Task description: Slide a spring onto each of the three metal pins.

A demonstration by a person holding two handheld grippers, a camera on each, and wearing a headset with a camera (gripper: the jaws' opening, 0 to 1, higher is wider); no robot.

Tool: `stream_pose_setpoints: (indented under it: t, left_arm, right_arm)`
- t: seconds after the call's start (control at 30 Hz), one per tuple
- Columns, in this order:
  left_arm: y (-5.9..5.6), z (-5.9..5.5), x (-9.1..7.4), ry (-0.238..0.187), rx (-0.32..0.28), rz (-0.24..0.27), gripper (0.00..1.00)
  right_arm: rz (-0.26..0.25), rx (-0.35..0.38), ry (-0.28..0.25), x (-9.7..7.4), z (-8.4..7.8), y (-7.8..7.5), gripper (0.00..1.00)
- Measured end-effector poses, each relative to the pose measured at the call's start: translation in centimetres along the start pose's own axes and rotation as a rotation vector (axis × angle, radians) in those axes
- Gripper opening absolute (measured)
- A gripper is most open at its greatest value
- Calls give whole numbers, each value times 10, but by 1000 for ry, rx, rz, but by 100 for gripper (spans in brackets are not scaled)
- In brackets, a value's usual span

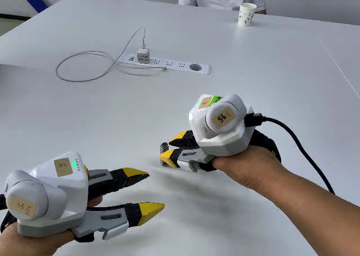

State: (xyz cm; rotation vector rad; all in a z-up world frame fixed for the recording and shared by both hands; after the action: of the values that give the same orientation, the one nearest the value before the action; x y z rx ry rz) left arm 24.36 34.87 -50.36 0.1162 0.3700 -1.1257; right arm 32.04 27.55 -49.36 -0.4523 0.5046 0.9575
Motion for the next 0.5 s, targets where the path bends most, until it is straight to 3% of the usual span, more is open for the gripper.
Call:
stream_pose_setpoints:
  t: [0.5]
  left_arm:
    - [1, 3, 1, -4, -3, 7, 42]
  right_arm:
    - [-19, -5, -19, -24, -2, 8, 24]
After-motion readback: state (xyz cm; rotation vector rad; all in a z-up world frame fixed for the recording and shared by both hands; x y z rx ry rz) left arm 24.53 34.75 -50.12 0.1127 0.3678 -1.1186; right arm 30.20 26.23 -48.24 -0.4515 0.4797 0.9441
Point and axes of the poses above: the centre of the closed fingertips' face, and the gripper's own axes: x roughly forward along the fingers, y roughly to its left, z roughly out of its top, the point moved 4 cm from there along -x, roughly backward along the fingers, and after that the axes turned 4 degrees about -x, right-handed, at the moved point
